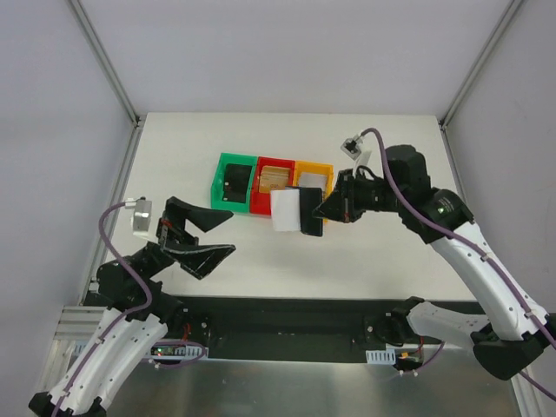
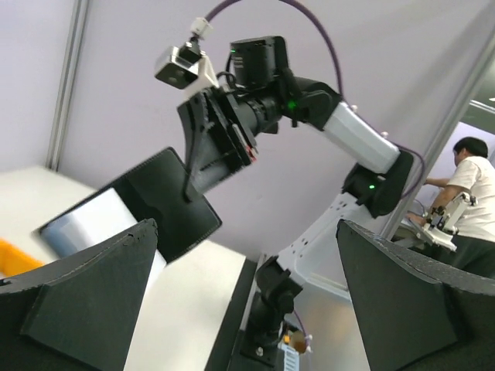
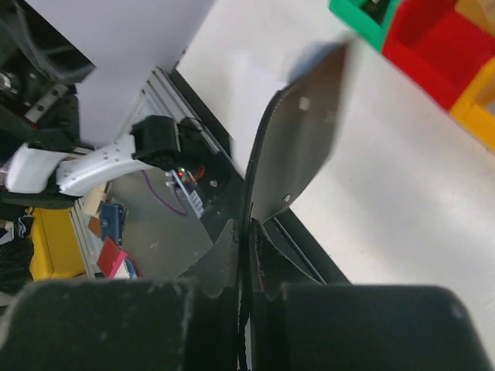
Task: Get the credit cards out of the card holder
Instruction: Open the card holder at the center of the board, then remove the credit card from the card holder.
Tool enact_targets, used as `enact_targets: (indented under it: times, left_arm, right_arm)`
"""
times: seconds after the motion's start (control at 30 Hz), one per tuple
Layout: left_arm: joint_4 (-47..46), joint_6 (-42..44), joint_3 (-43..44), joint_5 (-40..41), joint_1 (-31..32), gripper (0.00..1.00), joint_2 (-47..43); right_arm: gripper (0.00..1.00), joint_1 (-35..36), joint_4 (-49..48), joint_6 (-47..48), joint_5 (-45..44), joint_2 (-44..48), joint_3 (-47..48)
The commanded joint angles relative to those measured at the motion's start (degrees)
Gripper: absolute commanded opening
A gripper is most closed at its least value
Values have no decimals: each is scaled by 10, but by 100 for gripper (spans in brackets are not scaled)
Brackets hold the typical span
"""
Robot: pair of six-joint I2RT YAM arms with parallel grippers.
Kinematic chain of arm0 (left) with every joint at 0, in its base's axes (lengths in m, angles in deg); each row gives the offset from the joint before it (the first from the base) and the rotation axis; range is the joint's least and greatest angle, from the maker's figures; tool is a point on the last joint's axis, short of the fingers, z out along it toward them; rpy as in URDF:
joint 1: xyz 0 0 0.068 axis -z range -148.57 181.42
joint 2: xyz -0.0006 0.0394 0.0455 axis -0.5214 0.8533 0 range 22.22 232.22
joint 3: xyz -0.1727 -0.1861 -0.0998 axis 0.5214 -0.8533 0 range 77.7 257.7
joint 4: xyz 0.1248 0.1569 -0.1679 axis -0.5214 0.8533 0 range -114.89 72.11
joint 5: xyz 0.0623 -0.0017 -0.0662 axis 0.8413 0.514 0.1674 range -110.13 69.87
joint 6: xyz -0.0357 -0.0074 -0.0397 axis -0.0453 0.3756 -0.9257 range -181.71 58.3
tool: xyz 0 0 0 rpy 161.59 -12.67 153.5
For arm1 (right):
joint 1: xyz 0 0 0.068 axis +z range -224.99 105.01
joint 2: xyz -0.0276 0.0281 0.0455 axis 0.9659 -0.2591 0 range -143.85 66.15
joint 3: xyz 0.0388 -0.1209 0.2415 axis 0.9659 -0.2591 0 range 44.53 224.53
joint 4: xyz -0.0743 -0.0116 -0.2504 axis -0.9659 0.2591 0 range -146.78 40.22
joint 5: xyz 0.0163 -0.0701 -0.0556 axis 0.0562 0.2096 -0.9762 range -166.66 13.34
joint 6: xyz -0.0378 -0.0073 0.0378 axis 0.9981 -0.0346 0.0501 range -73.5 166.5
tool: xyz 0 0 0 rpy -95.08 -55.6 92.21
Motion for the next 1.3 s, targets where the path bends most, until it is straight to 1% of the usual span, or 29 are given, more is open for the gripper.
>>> enact_targets:
  times: [0.0, 0.2, 0.37, 0.47, 0.6, 0.73, 1.03, 1.27]
  left_arm:
    - [-32, -9, -19, -8, -6, 99, 46]
    - [-52, -25, -41, -23, -5, 99, 71]
    - [-69, -47, -90, -19, -6, 99, 71]
    - [-95, -70, -127, -13, -6, 99, 68]
    - [-107, -80, -158, -8, -6, 99, 66]
    - [-107, -80, -168, -9, -6, 99, 70]
    - [-98, -76, -187, -22, -5, 99, 120]
    - [-95, -69, -198, -19, -5, 98, 148]
  right_arm:
    - [0, -15, -86, -18, 10, 45, -109]
    - [0, -21, -127, -12, -10, 52, -216]
    - [0, -14, -199, -46, -1, 25, -286]
    - [0, 2, -242, -60, 7, -1, -305]
    - [0, 32, -278, -64, 10, -37, -292]
    - [0, 33, -287, -67, 1, -73, -294]
    - [0, 12, -296, -59, -45, -105, -398]
    - [0, 11, -314, -80, -81, -126, -449]
